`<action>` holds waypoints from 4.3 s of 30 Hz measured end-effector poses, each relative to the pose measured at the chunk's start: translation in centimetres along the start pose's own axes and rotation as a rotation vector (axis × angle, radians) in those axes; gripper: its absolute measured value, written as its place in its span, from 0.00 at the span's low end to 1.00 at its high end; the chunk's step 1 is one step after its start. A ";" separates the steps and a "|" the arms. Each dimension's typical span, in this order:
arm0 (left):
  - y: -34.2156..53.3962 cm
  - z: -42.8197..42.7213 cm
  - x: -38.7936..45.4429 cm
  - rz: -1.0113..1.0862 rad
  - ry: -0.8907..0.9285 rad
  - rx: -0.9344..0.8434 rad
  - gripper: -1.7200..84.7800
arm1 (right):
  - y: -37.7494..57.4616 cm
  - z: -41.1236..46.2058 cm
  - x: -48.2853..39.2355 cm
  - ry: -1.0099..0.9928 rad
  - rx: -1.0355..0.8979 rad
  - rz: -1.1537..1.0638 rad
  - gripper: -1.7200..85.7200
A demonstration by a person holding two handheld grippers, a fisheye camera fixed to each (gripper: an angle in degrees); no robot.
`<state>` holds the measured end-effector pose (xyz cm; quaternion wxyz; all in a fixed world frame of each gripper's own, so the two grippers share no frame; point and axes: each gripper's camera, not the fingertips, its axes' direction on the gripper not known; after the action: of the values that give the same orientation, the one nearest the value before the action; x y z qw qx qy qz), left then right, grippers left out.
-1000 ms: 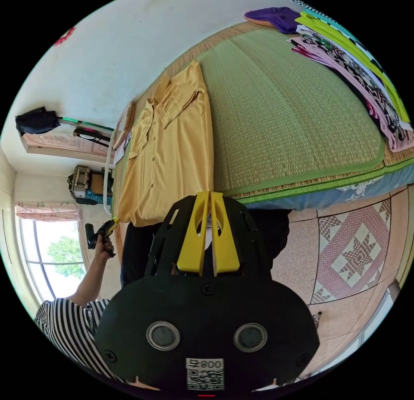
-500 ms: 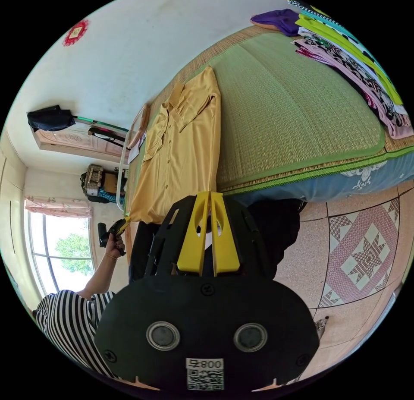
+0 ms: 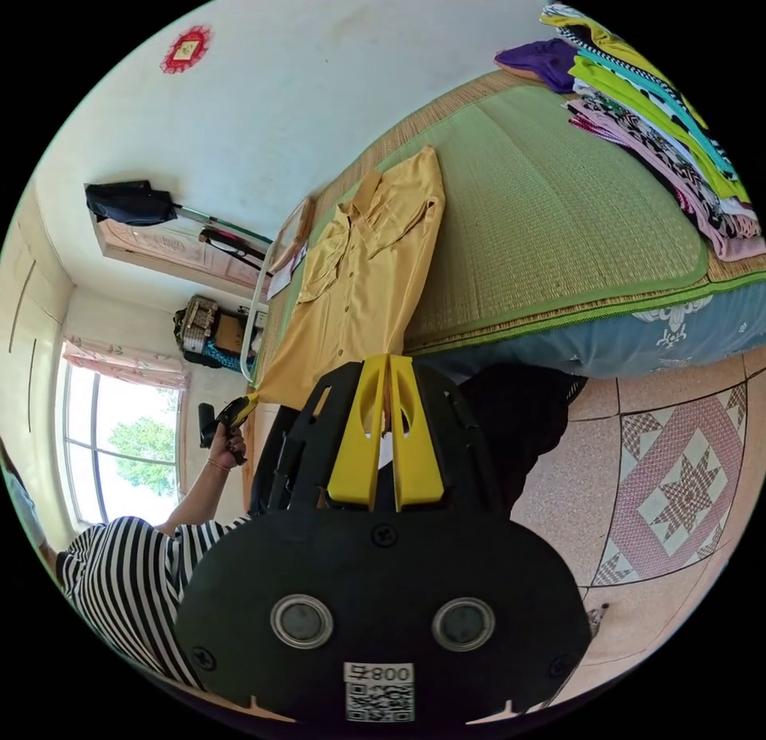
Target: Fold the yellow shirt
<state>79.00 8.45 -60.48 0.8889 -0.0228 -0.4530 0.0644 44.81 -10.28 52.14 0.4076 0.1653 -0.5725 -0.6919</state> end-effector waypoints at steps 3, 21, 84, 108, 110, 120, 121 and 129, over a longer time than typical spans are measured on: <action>0.9 -1.3 0.3 0.013 0.019 0.012 0.03 | 1.1 -0.6 0.1 -0.007 0.005 -0.023 0.02; 6.5 -8.4 0.0 0.039 0.139 0.075 0.03 | 7.3 -4.5 1.6 -0.055 0.057 -0.120 0.02; 8.9 -12.5 -7.5 0.004 0.388 0.259 0.03 | 12.8 -13.6 6.3 -0.152 0.172 -0.206 0.02; -1.3 0.5 -9.9 -0.008 0.409 0.236 0.03 | 2.7 -9.5 4.0 -0.167 0.158 -0.194 0.02; -2.3 1.6 -9.9 -0.007 0.410 0.235 0.03 | 1.3 -8.8 3.9 -0.174 0.159 -0.187 0.02; -9.1 7.7 -9.6 0.001 0.387 0.237 0.03 | -5.2 -6.0 3.2 -0.172 0.140 -0.161 0.02; -9.9 8.6 -9.6 0.000 0.384 0.235 0.03 | -6.1 -5.6 3.3 -0.174 0.138 -0.156 0.02; -15.9 14.8 -9.3 -0.001 0.361 0.230 0.03 | -12.6 -2.7 3.2 -0.162 0.120 -0.117 0.02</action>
<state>63.07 -8.85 -57.68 0.9524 0.0678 -0.2760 0.1103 39.97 -14.32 40.41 0.3085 0.1659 -0.6332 -0.6902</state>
